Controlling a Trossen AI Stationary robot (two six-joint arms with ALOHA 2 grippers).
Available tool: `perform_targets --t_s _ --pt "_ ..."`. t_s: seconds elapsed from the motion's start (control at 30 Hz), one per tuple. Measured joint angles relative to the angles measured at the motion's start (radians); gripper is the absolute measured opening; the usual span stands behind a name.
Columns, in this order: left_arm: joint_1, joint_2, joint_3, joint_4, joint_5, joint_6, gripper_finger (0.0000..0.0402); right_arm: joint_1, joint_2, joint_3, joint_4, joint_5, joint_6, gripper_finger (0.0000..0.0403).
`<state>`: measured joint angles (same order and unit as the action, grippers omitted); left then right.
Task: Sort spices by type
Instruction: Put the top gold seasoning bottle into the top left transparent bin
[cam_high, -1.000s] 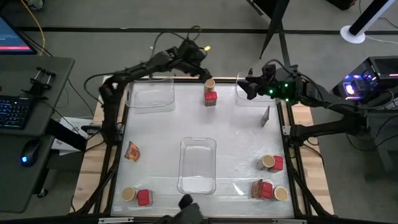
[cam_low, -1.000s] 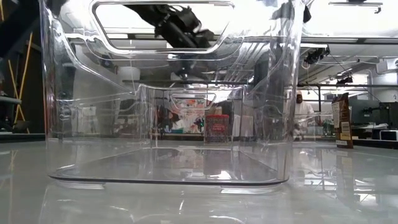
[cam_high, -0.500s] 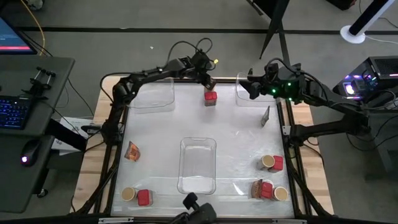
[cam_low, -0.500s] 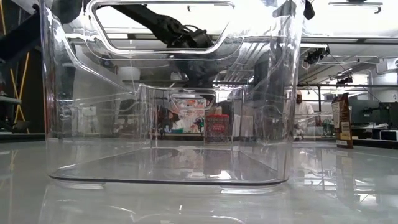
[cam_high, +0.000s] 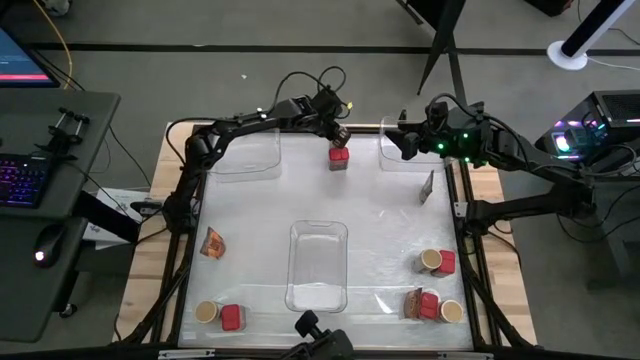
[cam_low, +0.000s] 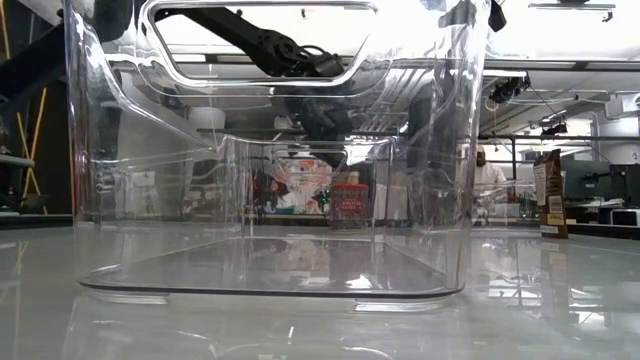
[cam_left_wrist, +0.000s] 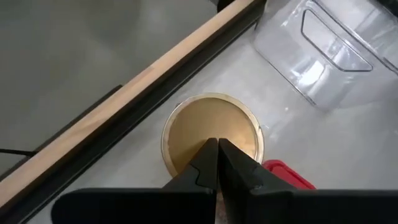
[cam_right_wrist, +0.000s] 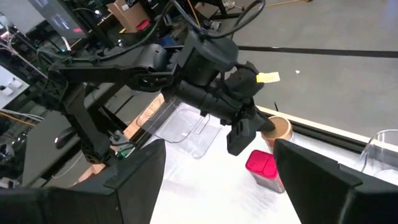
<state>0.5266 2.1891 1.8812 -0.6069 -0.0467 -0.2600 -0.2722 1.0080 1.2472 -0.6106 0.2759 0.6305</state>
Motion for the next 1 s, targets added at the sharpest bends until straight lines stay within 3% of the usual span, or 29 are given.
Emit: perform_targets --t_s 0.13,0.4,1.0 --pt "-0.012 0.000 0.002 -0.035 -0.004 0.014 0.0000 0.000 0.000 0.000 0.000 -0.025 0.000 0.0296" --pt "-0.040 -0.040 0.001 -0.223 -0.031 0.129 0.0000 0.000 0.000 0.000 0.000 -0.033 0.000 0.0296" --pt "-0.122 -0.114 -0.003 -0.649 -0.074 0.212 0.0000 0.000 0.000 -0.001 0.000 -0.049 0.001 0.0296"
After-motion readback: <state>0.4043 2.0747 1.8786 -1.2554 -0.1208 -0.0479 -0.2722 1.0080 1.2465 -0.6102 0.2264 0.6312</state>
